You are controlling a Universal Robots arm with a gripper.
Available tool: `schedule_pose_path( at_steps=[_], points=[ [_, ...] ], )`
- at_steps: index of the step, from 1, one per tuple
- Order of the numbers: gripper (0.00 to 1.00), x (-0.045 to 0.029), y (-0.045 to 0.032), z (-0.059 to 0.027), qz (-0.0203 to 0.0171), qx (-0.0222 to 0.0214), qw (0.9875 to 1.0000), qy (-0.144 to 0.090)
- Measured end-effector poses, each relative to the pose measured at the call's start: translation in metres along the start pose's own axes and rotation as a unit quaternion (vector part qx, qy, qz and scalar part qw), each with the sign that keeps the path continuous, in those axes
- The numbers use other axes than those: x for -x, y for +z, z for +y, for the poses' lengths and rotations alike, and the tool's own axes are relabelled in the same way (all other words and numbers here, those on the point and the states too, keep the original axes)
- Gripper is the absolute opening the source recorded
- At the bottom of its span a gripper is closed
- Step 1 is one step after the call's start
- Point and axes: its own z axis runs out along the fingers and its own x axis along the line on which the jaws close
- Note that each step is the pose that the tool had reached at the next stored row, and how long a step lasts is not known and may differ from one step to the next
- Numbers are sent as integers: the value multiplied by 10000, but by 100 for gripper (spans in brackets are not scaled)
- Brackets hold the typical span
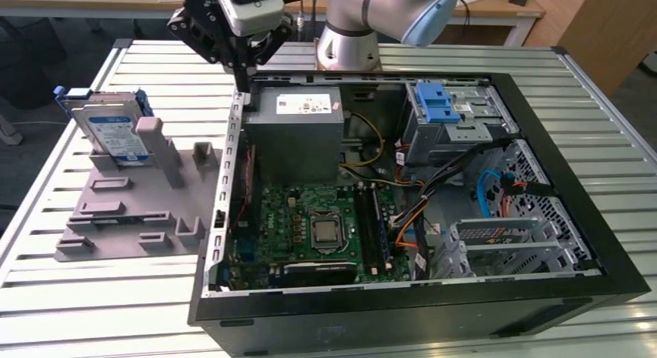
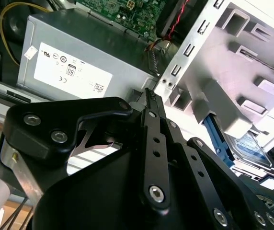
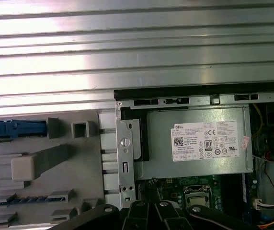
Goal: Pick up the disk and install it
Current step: 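Reach for the disk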
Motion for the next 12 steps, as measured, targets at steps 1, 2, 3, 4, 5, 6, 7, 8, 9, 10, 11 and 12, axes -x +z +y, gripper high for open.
schedule_pose_path(
  at_steps=[1,2,3,4,5,6,7,8,9,10,11,12],
  points=[
    [11,-14,0,2,4,0,10000,0],
    [11,-27,1,3,9,-1,10000,0],
    [11,-38,1,5,15,-1,10000,1],
    [11,-50,2,7,22,-2,10000,1],
    [11,-64,3,9,31,-2,10000,2],
    [11,-78,3,12,43,-3,10000,2],
    [11,-92,3,15,56,-5,10000,3],
    [11,-106,3,18,70,-5,10000,4],
    [11,-119,4,22,86,-6,10000,4],
    [11,-133,5,25,101,-6,9999,4],
    [11,-148,6,30,114,-7,9999,5],
    [11,-164,8,34,125,-8,9999,5]
  ],
)
